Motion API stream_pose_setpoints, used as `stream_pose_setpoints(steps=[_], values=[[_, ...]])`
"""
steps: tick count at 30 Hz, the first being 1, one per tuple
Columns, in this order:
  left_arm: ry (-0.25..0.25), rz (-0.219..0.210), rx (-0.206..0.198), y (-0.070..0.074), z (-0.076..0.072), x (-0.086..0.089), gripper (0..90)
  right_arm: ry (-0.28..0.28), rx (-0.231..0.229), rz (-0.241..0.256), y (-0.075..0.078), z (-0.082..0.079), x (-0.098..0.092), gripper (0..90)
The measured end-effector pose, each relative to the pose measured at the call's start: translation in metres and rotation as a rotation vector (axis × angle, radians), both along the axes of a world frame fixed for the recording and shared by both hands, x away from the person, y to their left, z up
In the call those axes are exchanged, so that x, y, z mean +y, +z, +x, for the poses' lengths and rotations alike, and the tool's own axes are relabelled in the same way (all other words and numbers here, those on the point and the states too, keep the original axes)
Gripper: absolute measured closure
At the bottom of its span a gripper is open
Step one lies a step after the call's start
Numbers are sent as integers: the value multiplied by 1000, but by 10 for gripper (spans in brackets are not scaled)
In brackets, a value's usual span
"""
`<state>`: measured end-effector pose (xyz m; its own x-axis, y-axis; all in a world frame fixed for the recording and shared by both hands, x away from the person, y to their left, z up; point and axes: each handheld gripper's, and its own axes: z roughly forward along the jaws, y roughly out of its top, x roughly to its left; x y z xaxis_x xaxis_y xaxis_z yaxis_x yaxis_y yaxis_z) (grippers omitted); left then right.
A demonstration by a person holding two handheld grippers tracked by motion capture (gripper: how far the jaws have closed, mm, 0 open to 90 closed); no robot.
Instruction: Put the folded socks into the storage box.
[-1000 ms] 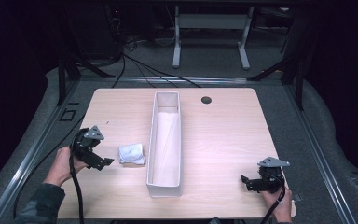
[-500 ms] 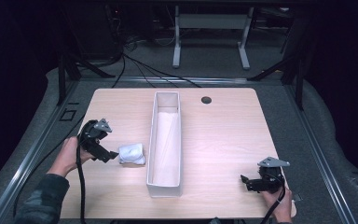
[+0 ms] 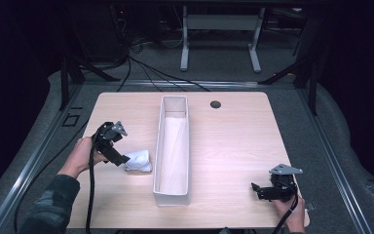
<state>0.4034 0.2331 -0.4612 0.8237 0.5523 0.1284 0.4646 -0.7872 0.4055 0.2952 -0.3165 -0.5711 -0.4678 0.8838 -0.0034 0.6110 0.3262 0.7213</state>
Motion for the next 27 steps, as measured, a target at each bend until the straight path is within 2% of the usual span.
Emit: stream_pose_setpoints(steps=[8,9,14,18,21,25,27], values=[[8,28,-3,-5,7,-10,5,0,0,-1,0,0,0,28],[0,41,-3,-5,9,-12,5,1,0,-1,0,0,0,28],[-13,44,13,-9,14,-20,33,1,-1,0,0,0,0,28],[-44,74,29,-14,18,-30,41,2,0,0,0,0,0,28],[-52,81,40,-17,19,-34,51,2,-1,0,0,0,0,29],[-64,96,55,-25,20,-39,68,2,-1,0,0,0,0,29],[-68,98,74,-29,22,-41,85,3,0,0,0,0,0,29]])
